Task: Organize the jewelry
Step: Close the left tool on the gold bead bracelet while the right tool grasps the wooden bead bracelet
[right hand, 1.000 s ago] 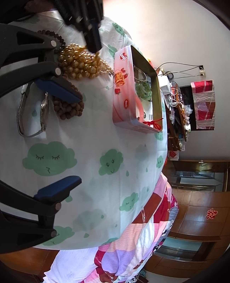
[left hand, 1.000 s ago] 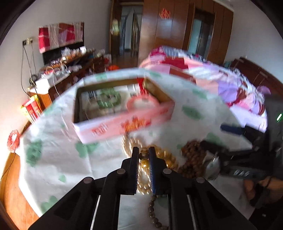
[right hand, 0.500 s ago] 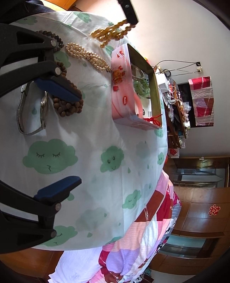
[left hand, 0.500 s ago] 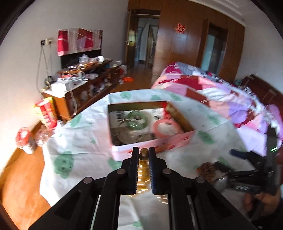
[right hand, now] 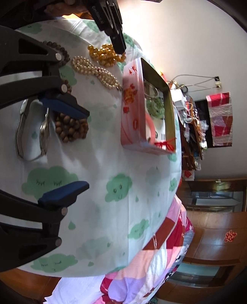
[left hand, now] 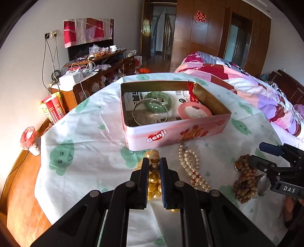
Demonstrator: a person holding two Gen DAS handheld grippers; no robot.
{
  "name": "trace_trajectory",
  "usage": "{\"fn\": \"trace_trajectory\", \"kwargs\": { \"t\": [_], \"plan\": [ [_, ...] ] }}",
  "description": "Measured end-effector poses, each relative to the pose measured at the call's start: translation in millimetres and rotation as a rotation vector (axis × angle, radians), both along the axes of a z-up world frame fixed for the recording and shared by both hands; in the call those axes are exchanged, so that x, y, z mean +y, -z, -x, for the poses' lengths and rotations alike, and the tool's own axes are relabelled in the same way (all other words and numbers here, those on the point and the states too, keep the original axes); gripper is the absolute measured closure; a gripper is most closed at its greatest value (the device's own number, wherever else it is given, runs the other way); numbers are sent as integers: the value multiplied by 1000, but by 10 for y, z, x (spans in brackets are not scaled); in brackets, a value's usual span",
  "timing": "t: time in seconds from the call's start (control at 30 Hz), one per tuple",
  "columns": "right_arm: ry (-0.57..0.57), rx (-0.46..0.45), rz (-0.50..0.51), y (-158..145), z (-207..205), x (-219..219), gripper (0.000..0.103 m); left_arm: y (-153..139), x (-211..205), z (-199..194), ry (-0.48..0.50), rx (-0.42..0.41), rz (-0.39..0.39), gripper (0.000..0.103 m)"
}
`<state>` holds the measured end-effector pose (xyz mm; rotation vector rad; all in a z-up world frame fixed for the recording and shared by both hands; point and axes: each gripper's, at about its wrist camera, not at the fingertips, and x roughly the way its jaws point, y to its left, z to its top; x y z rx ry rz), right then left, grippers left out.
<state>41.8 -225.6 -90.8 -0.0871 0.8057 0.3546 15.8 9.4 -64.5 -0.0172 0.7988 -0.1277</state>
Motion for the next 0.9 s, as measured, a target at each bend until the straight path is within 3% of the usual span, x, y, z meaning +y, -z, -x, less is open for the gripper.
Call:
{"fn": "trace_trajectory", "kwargs": {
  "t": [0.1,0.17,0.23,0.37,0.43,0.77,0.83,0.9],
  "plan": [
    [-31,15,18,21,-13,106,36,13,3,-8,-1,3,1,93],
    [-45,25,20,34,-20,153,44,8,8,-11,-1,4,3,93],
    [-74,45,11,53,-23,202,63,8,12,-15,-1,4,4,93],
    [-109,40,34,60,25,294,65,5,13,-14,-1,4,4,93],
    [-119,47,25,72,31,298,78,7,13,-14,0,3,2,93],
    [-87,45,49,67,10,298,78,12,13,-14,3,4,2,93],
    [-73,50,64,65,2,292,69,12,12,-13,3,4,2,93],
    [-67,62,89,67,-6,303,68,12,13,-13,4,4,2,93]
  ]
}}
